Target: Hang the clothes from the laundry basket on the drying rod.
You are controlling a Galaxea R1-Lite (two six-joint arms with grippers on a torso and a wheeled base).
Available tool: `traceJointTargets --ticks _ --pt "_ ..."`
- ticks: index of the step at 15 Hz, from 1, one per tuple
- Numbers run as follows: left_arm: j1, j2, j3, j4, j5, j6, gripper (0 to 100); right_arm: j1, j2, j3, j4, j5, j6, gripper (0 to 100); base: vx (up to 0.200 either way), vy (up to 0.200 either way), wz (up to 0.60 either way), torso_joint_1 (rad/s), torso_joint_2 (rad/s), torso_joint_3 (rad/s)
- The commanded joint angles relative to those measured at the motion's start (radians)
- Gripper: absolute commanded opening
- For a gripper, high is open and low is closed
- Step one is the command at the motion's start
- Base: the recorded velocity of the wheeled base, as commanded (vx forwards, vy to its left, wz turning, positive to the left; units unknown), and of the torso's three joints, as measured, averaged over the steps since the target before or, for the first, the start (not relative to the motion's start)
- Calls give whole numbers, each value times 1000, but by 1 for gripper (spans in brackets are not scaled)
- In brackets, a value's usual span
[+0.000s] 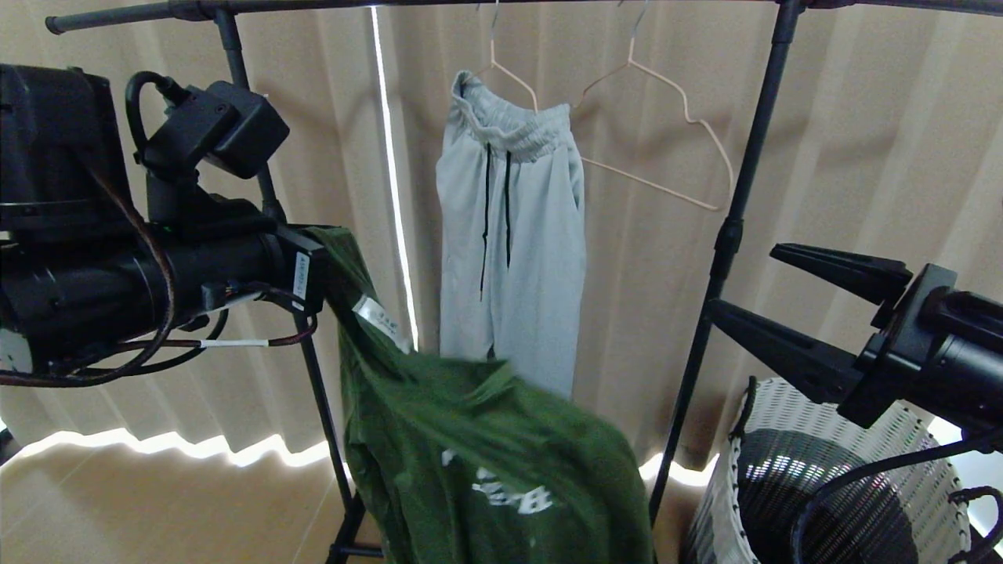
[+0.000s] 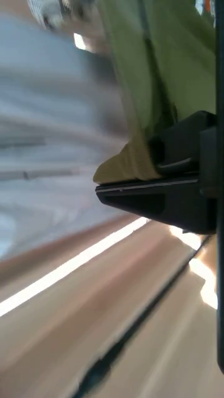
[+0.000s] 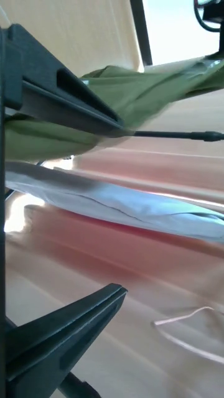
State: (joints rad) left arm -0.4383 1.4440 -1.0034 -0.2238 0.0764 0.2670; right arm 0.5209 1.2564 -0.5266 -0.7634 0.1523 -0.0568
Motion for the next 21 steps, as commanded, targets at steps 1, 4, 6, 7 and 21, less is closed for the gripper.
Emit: traceJointTargets --ticks 1,4,6,7,21 --pt "15 6 17 -2 -1 4 0 2 -8 5 -1 0 -1 100 0 0 0 0 0 0" --pt "15 1 23 -2 -1 3 0 -1 -12 10 7 -8 -8 100 0 0 0 0 0 0" --pt "15 -30 49 -2 -1 0 0 -30 -22 50 10 -11 -38 100 0 0 0 0 0 0" --pt "15 -45 66 -2 -1 -2 0 -41 -35 62 10 -11 -49 100 0 0 0 0 0 0" --pt "-43 -192 230 6 -12 -161 0 -259 -8 315 -149 -45 -166 100 0 0 0 0 0 0"
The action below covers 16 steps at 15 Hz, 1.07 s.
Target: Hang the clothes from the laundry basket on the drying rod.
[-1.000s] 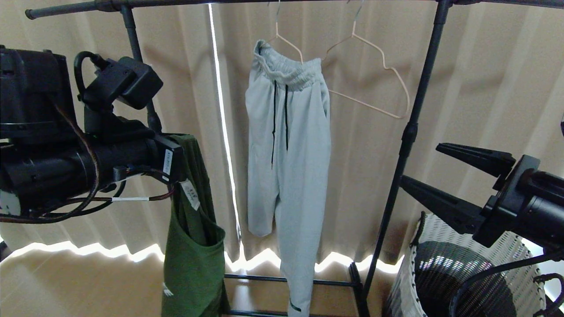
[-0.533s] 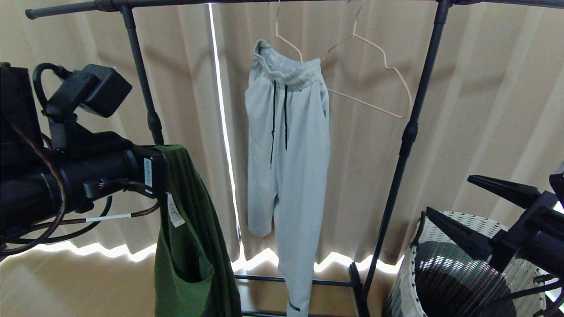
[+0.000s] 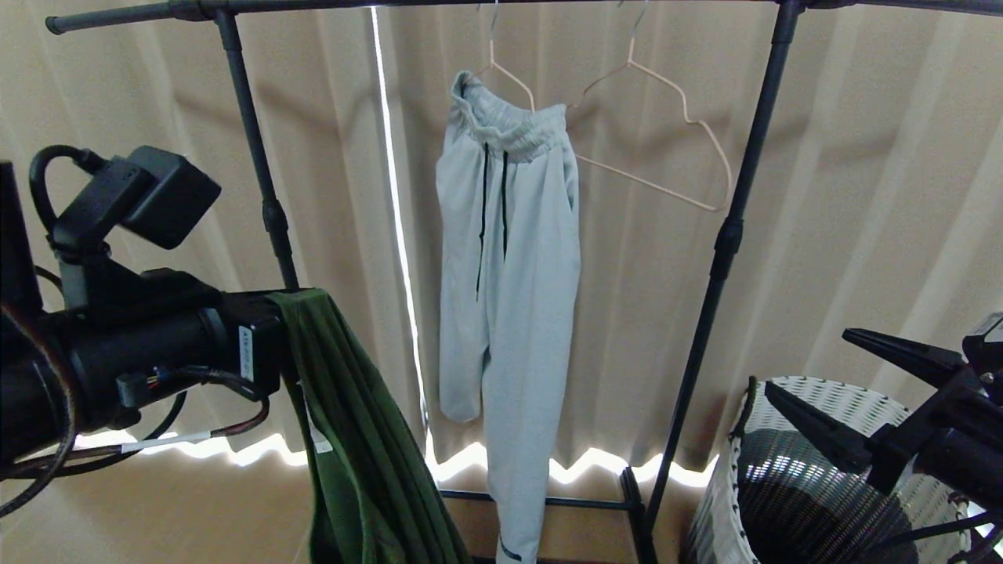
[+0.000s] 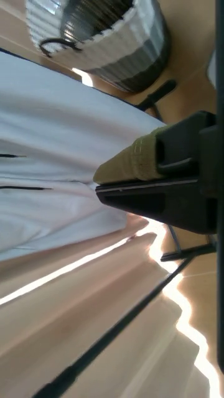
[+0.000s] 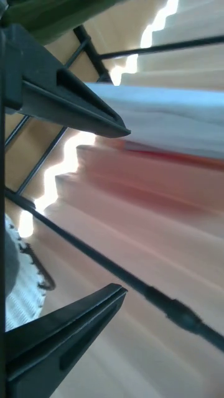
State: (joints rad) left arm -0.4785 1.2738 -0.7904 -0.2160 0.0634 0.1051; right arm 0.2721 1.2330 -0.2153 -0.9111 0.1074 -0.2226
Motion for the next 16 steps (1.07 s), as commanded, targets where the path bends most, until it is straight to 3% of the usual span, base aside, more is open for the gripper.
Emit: traceJointTargets --ticks 1,10,16 --pt "-3 -45 40 -2 -1 1 0 -10 19 5 -3 0 0 100 0 0 0 0 0 0" --pt "0 -67 96 -8 1 4 0 -14 57 16 -2 -2 2 100 0 0 0 2 -11 -5" --pt "0 -65 111 -8 1 21 0 -37 57 17 0 -2 0 100 0 0 0 93 -360 -265"
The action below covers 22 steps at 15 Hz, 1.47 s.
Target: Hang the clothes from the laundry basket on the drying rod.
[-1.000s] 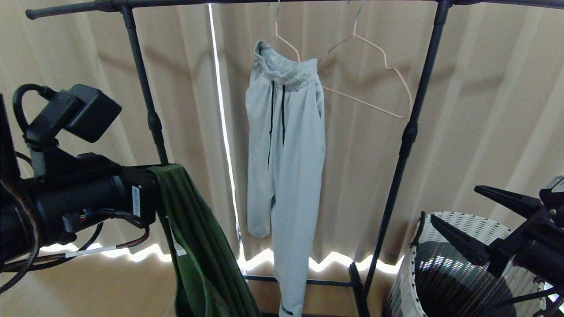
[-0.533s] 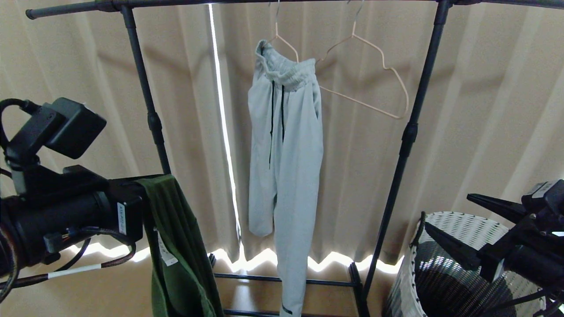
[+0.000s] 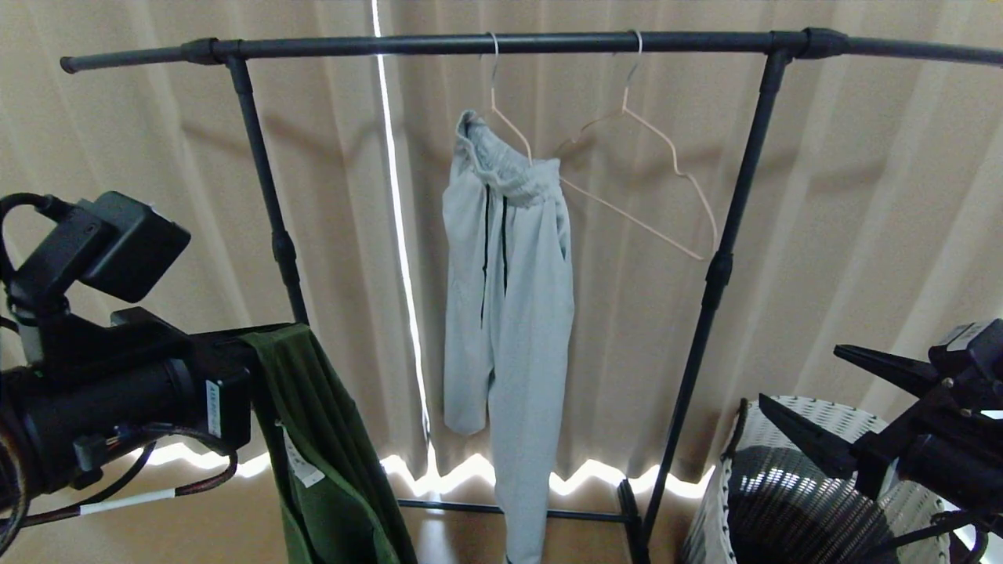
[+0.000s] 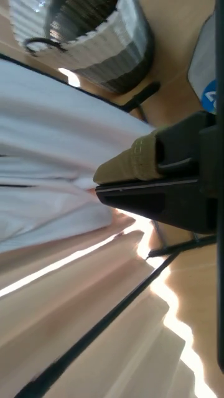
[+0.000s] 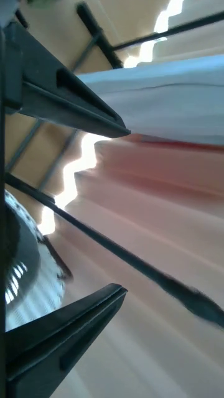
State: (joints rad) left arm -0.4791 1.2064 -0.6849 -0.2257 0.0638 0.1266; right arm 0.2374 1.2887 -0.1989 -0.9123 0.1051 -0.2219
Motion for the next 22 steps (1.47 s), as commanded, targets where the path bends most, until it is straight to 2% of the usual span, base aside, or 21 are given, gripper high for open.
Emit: traceJointTargets --ticks 1,5,7,11,16,22 --pt "1 1 10 2 1 7 0 -3 1 1 1 1 -1 100 0 0 0 168 -505 -286" --pt "2 -7 47 -12 1 19 0 -3 6 3 7 1 1 100 0 0 0 190 -475 -287" --pt "7 -31 64 -12 1 65 0 -3 11 6 7 1 1 100 0 0 0 198 -469 -286" --pt "7 -33 84 -23 1 71 0 -4 23 6 1 1 1 100 0 0 0 201 -482 -275" --pt "28 -25 168 -159 1 119 0 -12 24 10 0 1 1 100 0 0 0 217 -505 -279" --pt "37 -30 171 -168 1 117 0 -12 24 10 0 2 3 100 0 0 0 43 -102 -53"
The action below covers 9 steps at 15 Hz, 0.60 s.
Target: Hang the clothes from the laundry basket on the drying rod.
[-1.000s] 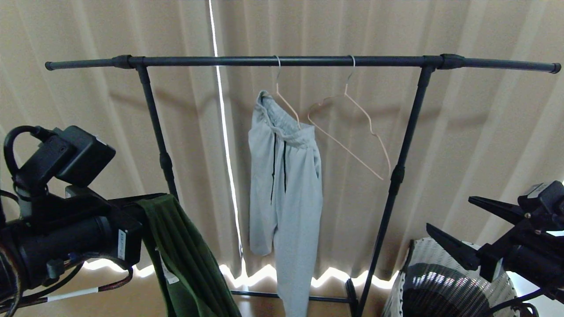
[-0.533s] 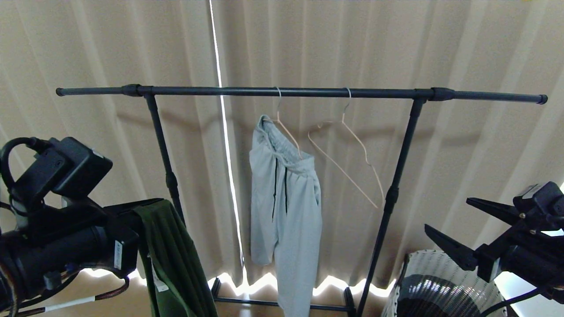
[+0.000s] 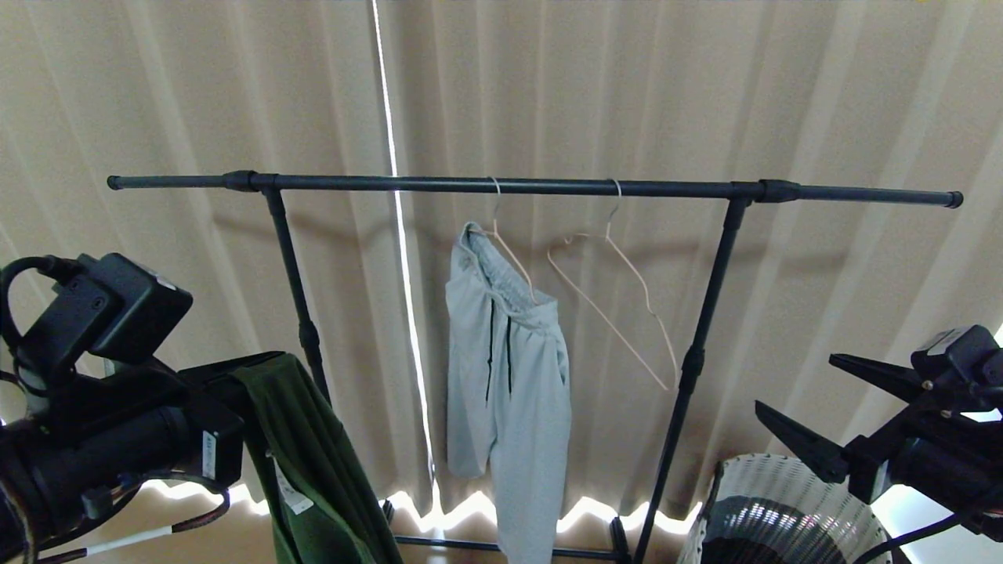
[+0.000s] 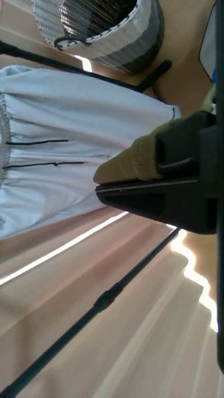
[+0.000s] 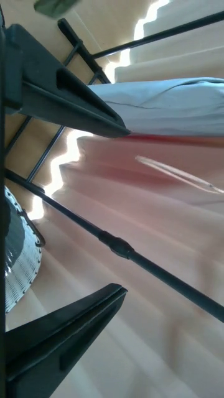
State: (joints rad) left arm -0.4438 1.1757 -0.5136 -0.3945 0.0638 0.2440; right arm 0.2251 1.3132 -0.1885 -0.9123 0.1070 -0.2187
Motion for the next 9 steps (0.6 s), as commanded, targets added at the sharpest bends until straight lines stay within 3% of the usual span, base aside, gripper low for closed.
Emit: traceJointTargets --ticks 1,7,9 --pt "10 1 -2 -1 1 0 0 0 0 0 0 0 -1 100 0 0 0 0 0 0" --pt "17 1 -2 -1 -1 1 0 0 0 0 0 0 -1 100 0 200 0 8 -1 1" --pt "17 1 1 -7 -1 3 0 0 0 0 0 0 -1 100 0 0 0 0 0 0"
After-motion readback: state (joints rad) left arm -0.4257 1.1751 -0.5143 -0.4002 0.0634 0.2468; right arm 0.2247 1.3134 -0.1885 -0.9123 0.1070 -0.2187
